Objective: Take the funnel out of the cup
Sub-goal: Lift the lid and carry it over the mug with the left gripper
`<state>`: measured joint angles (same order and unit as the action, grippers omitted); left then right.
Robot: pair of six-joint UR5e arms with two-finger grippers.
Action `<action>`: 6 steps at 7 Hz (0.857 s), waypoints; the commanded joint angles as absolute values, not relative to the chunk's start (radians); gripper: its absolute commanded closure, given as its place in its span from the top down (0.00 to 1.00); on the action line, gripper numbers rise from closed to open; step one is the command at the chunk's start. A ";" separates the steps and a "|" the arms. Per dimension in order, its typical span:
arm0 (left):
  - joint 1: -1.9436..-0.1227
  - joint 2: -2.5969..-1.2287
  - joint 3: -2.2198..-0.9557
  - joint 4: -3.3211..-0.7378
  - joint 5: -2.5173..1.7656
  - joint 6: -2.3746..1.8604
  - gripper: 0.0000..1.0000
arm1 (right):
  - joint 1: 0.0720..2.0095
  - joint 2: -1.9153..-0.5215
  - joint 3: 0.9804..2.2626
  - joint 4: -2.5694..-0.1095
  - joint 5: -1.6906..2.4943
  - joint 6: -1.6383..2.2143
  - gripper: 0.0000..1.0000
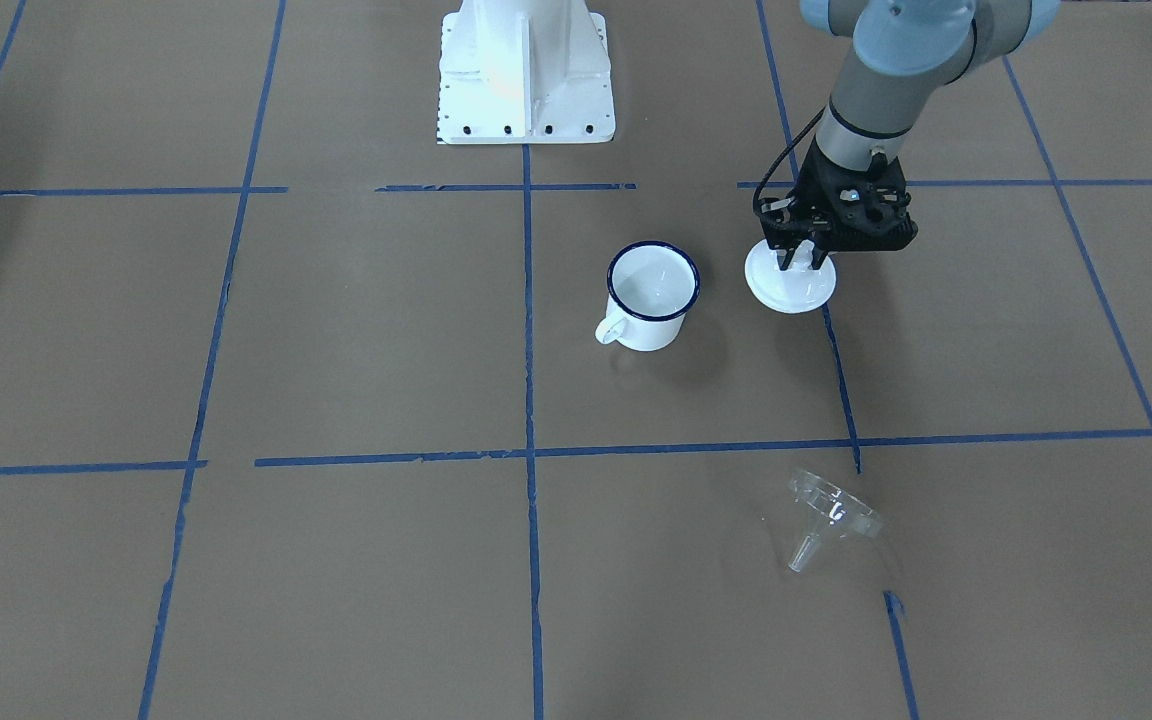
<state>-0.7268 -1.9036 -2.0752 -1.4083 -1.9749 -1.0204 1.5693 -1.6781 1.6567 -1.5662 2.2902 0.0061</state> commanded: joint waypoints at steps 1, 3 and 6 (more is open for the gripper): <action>-0.747 -2.058 -2.137 -1.183 -2.021 -1.022 0.00 | 1.569 -1.677 1.657 -1.566 2.290 0.006 1.00; -0.724 -2.136 -2.094 -1.184 -2.056 -1.110 0.00 | 1.569 -1.678 1.657 -1.566 2.290 0.006 1.00; -0.652 -2.216 -1.958 -1.230 -2.045 -1.166 0.00 | 1.569 -1.678 1.657 -1.566 2.290 0.006 1.00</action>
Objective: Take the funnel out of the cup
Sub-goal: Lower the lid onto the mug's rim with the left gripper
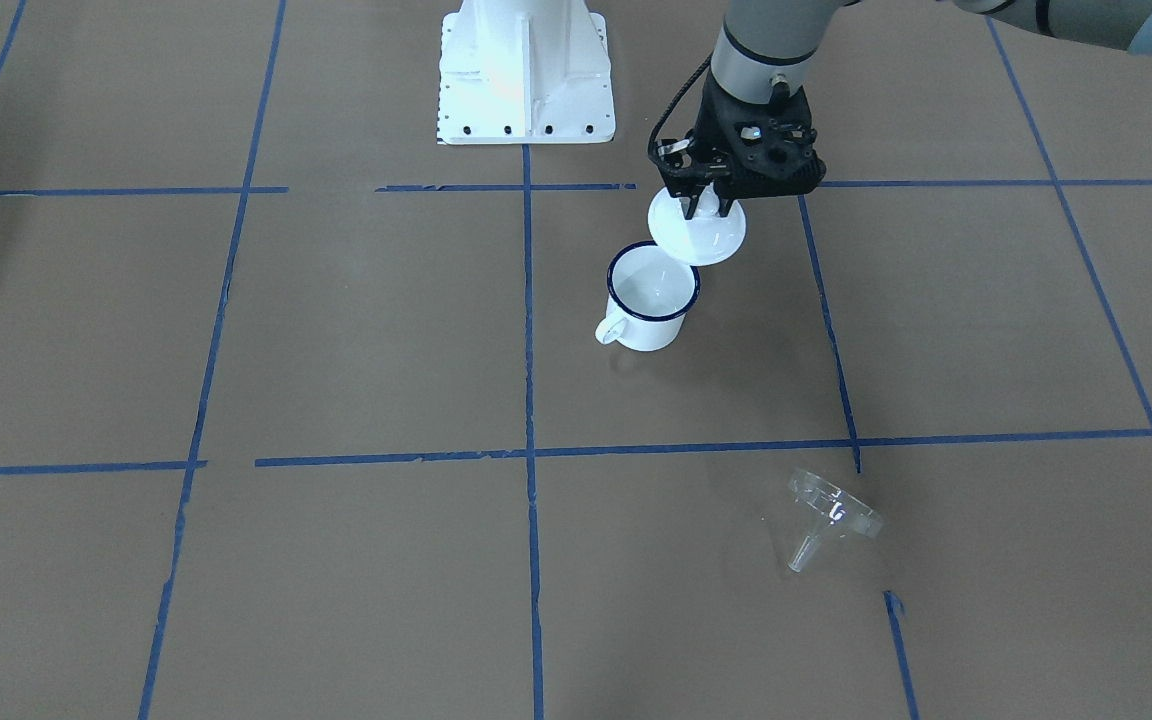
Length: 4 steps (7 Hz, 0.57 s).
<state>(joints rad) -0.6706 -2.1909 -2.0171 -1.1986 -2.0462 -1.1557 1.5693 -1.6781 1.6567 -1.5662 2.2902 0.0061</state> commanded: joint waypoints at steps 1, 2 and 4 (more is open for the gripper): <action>-0.650 -2.215 -1.903 -1.300 -2.045 -1.166 0.00 | 1.569 -1.678 1.657 -1.566 2.290 0.006 1.00; -0.650 -2.215 -1.858 -1.354 -2.045 -1.166 0.00 | 1.569 -1.677 1.657 -1.566 2.290 0.006 1.00; -0.650 -2.210 -1.856 -1.356 -2.045 -1.164 0.00 | 1.569 -1.677 1.657 -1.566 2.290 0.006 1.00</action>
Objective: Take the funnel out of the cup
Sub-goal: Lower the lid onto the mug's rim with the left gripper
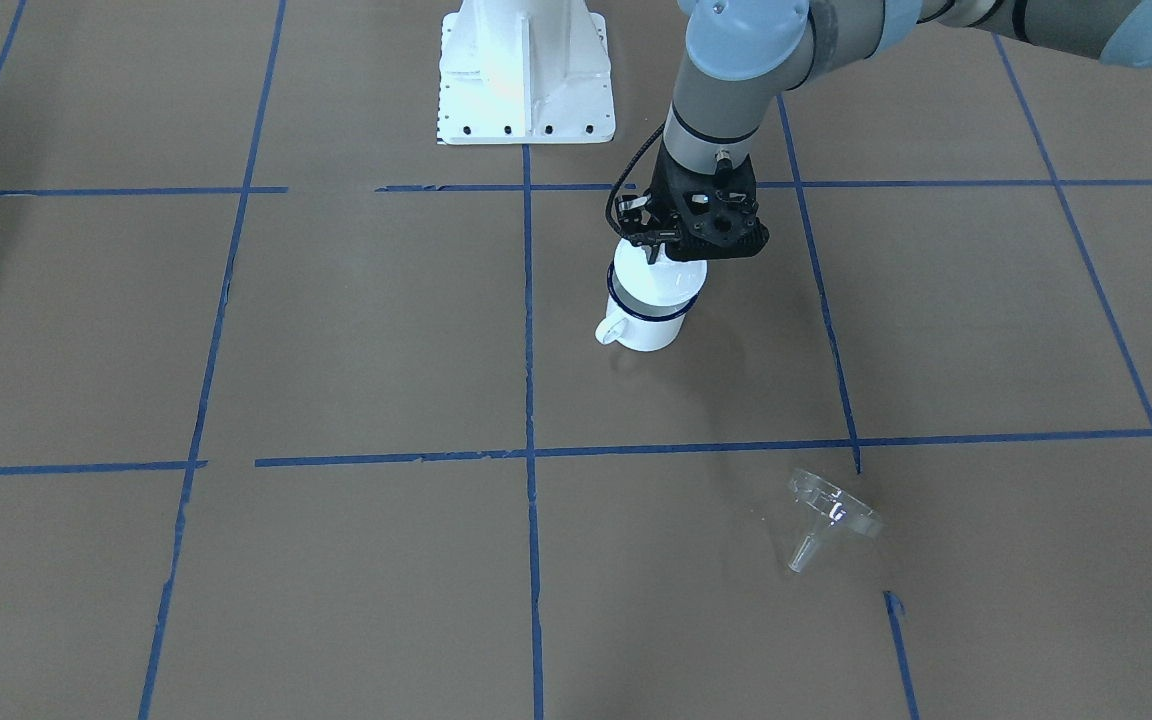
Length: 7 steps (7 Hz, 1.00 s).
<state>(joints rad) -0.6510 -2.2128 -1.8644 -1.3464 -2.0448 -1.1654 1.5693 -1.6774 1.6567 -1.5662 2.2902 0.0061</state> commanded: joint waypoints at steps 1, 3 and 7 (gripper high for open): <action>-0.650 -2.203 -1.853 -1.370 -2.045 -1.161 0.00 | 1.569 -1.678 1.657 -1.566 2.290 0.006 1.00; -0.649 -2.203 -1.845 -1.382 -2.045 -1.163 0.00 | 1.569 -1.677 1.657 -1.566 2.290 0.006 1.00; -0.646 -2.204 -1.845 -1.384 -2.045 -1.164 0.00 | 1.569 -1.678 1.657 -1.566 2.290 0.006 1.00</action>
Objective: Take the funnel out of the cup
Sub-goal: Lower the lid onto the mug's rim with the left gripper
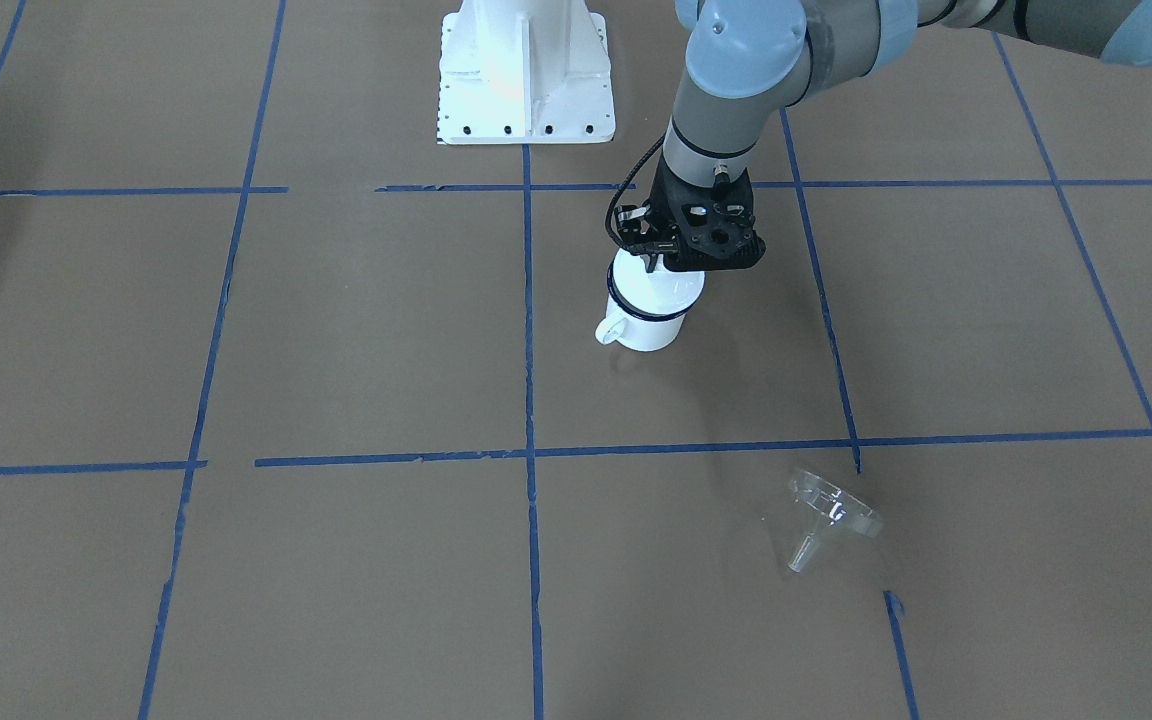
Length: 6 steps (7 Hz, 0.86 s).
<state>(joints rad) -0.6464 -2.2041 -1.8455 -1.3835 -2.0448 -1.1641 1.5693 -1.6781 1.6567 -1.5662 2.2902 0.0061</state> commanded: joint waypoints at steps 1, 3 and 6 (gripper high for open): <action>-0.646 -2.204 -1.845 -1.384 -2.045 -1.164 0.00 | 1.569 -1.678 1.657 -1.566 2.290 0.006 1.00; -0.637 -2.203 -1.845 -1.384 -2.045 -1.163 0.00 | 1.569 -1.678 1.657 -1.566 2.290 0.006 1.00; -0.637 -2.201 -1.842 -1.402 -2.045 -1.163 1.00 | 1.569 -1.677 1.657 -1.566 2.290 0.006 1.00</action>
<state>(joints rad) -0.6370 -2.2019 -1.8425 -1.3957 -2.0448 -1.1621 1.5693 -1.6775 1.6567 -1.5662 2.2902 0.0062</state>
